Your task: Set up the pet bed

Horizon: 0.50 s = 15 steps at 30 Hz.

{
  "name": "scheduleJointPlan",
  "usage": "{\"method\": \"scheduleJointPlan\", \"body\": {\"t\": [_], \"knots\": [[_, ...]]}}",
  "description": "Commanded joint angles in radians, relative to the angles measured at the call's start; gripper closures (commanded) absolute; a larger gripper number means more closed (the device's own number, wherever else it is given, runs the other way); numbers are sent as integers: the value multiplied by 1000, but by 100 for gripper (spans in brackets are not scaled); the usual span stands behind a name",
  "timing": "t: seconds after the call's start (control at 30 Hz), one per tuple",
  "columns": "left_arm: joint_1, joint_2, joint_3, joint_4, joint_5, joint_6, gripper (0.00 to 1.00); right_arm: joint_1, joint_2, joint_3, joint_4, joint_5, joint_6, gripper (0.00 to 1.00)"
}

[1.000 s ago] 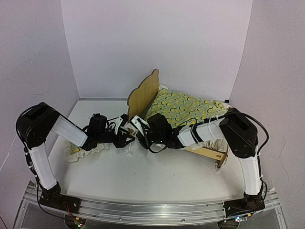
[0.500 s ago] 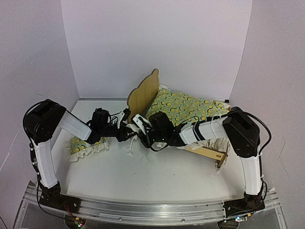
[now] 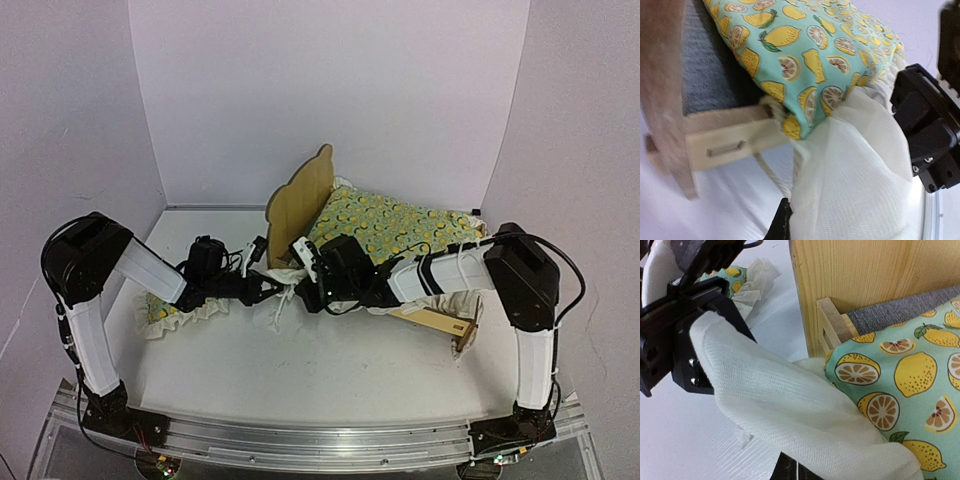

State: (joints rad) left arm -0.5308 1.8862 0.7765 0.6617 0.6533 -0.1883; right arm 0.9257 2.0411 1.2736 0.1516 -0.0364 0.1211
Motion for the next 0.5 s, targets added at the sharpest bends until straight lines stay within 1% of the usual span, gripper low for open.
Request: {"method": "scheduleJointPlan", "body": {"t": [0.0, 0.1, 0.17, 0.23, 0.3, 0.47], "knots": [[-31, -76, -80, 77, 19, -186, 100, 3, -98, -28, -37, -88, 245, 100], [-54, -79, -121, 161, 33, -279, 100, 4, -112, -76, -21, -121, 368, 100], [-77, -81, -137, 180, 25, -299, 100, 1, -112, -112, 31, -151, 445, 100], [-93, -85, -155, 185, 1, -297, 100, 1, -110, -117, 78, -201, 509, 100], [-92, -89, -167, 184, -15, -288, 100, 0, -113, -109, 82, -225, 555, 100], [-91, -91, -174, 185, -53, -259, 99, -15, -106, -112, 104, -230, 722, 100]]}}
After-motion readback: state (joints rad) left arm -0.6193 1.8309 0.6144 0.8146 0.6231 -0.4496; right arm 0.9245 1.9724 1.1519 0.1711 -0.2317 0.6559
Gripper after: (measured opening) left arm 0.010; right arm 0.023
